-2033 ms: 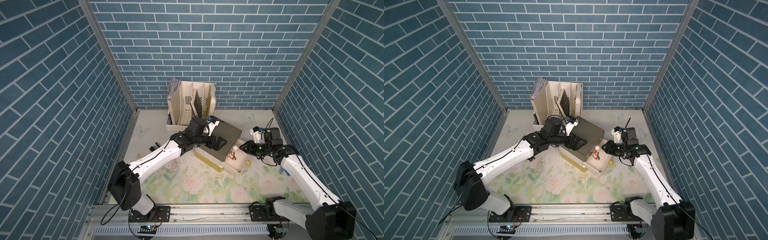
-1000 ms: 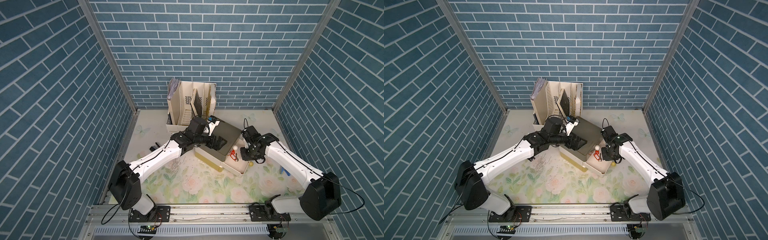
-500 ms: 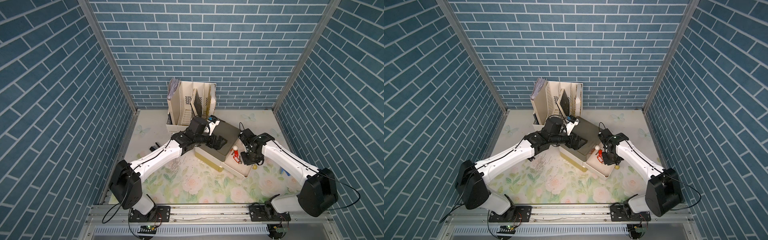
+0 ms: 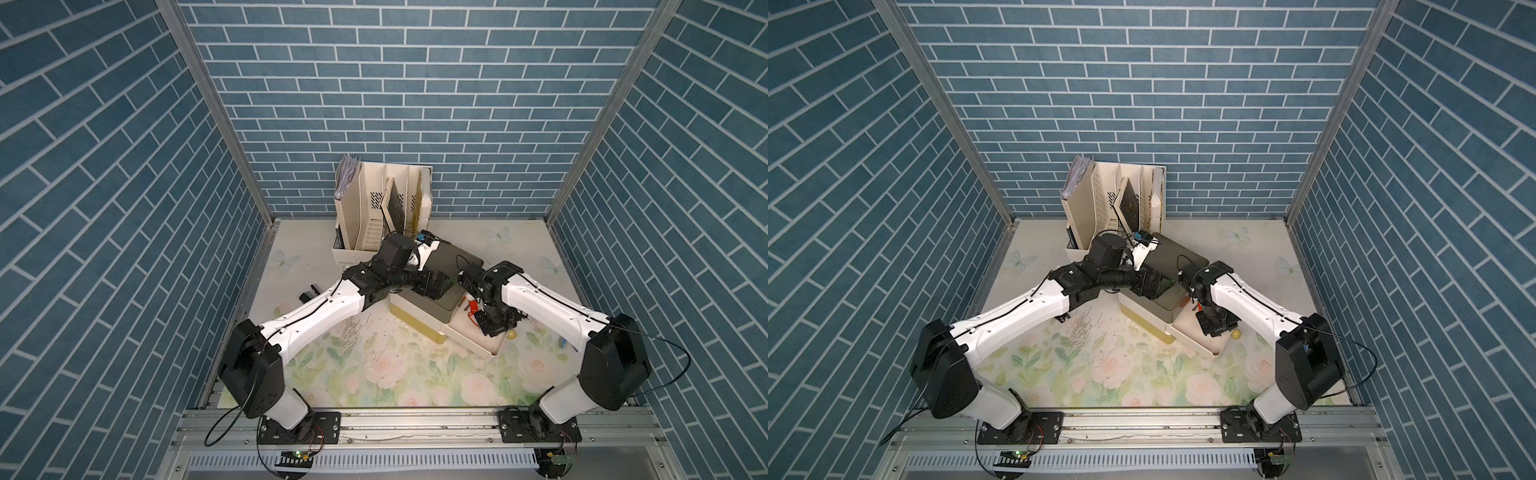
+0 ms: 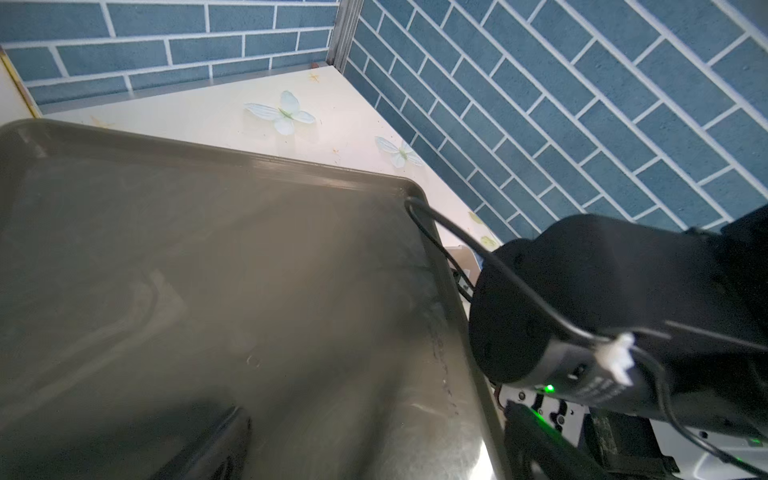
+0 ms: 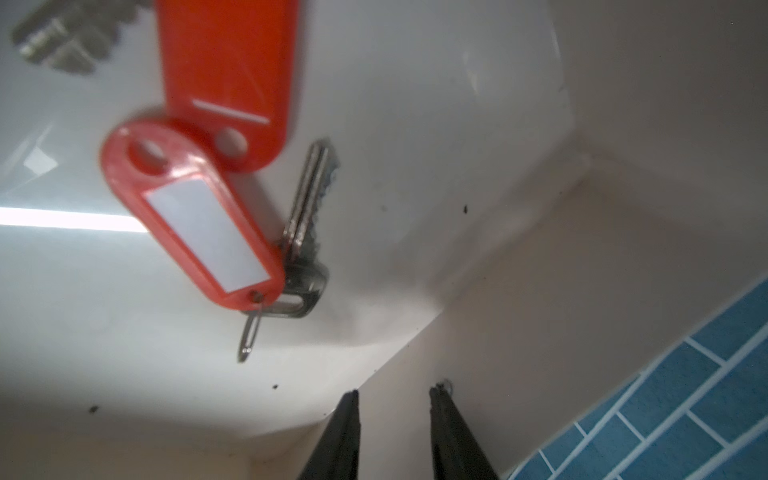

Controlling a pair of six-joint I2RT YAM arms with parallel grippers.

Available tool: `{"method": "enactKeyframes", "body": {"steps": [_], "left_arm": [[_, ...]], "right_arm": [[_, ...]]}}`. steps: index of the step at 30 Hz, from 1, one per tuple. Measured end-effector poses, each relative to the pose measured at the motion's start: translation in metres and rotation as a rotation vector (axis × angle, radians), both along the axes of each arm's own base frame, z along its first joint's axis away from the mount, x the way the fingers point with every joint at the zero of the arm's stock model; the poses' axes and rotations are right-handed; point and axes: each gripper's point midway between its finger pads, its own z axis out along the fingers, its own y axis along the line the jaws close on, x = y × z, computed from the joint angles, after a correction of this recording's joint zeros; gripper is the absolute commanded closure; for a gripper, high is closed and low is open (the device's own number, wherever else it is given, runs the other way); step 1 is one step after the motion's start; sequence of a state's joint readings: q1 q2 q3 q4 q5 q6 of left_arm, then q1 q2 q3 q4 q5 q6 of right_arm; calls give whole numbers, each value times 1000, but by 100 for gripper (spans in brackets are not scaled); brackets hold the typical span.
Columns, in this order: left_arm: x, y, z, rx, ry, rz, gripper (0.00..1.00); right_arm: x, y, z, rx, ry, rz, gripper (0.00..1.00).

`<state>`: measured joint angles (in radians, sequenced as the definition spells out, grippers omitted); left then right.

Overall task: Take the keys out of the drawer
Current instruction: Open the drawer in the storage box.

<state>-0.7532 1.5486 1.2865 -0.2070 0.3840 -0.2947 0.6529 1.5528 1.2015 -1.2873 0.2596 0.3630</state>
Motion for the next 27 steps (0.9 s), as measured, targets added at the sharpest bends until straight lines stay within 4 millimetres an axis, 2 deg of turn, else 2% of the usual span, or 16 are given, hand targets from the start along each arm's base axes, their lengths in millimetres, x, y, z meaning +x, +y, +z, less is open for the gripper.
{"method": "enactKeyframes", "body": {"steps": [8, 19, 27], "left_arm": [[1, 0, 0, 0, -1, 3, 0], [1, 0, 0, 1, -2, 6, 0], [5, -3, 0, -3, -4, 7, 0]], "right_arm": [[-4, -2, -1, -17, -8, -26, 67], [-21, -8, -7, 0, -21, -69, 67], [-20, -6, -2, 49, -75, -117, 66]]}}
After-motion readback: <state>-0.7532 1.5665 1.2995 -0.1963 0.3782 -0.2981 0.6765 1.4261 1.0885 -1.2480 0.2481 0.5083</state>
